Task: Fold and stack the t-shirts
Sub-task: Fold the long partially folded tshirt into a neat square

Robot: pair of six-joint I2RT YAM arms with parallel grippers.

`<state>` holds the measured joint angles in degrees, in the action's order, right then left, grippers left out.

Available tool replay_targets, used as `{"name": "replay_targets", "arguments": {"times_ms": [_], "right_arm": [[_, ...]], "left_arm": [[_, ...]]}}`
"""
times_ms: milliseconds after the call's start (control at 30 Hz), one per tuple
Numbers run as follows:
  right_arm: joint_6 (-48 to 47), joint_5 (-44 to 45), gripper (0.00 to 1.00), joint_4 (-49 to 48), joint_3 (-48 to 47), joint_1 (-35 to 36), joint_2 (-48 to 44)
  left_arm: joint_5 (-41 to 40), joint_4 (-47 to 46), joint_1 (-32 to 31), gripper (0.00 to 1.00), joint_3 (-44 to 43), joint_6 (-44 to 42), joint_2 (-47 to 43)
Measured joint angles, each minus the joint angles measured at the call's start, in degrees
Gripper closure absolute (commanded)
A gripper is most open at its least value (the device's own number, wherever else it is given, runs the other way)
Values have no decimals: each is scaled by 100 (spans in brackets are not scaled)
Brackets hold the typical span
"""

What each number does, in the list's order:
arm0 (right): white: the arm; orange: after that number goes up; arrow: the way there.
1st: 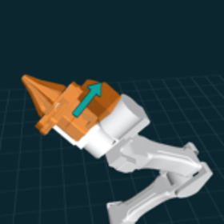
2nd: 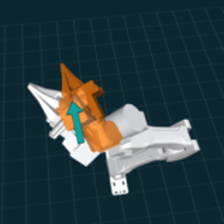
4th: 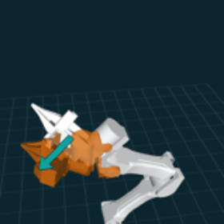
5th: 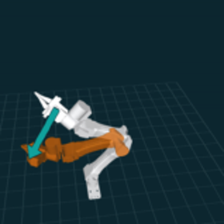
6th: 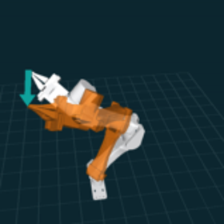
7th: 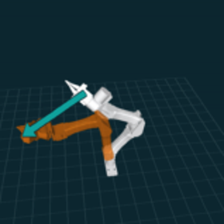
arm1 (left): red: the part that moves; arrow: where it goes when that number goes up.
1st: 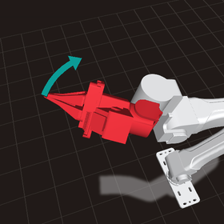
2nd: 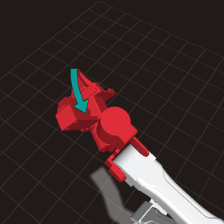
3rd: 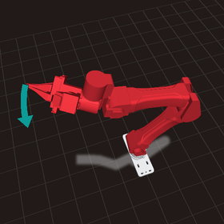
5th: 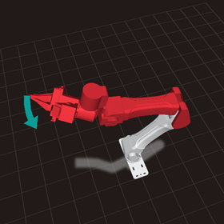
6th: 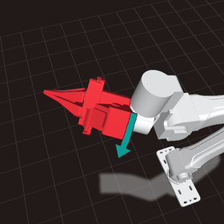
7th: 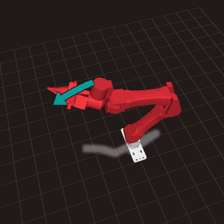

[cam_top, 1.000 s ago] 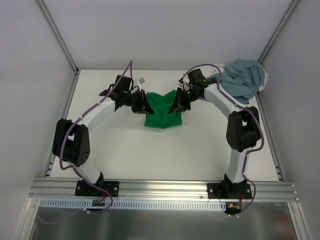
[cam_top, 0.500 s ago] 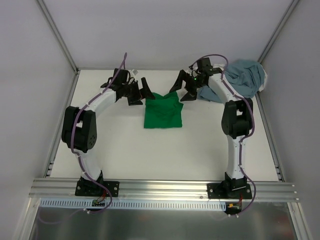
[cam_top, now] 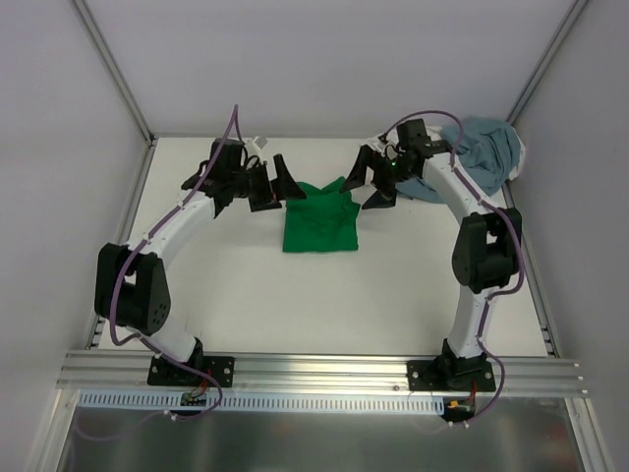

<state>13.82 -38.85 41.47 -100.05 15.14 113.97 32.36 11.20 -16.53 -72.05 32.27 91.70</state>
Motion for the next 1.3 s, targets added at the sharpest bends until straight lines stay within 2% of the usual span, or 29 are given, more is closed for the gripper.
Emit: {"name": "replay_targets", "arguments": {"times_ms": [167,300,633,967,1300], "right_arm": [[-17,-48,1,-66,396,411,-686],[24,-197,1,-181,479,761,-616],[81,-411,2,-175,-623,1150,1152],[415,-549,1,-295,-2297,1137,2199],[986,-616,1,-1016,-2564,1040,2771]], "left_arm": [[20,332,-116,1,551,13,-584],[13,411,-111,2,603,13,-918],[-20,542,-105,1,782,15,-1117],[-127,741,-105,1,857,-9,-1405],[-131,960,-105,1,911,-76,-1488]]}}
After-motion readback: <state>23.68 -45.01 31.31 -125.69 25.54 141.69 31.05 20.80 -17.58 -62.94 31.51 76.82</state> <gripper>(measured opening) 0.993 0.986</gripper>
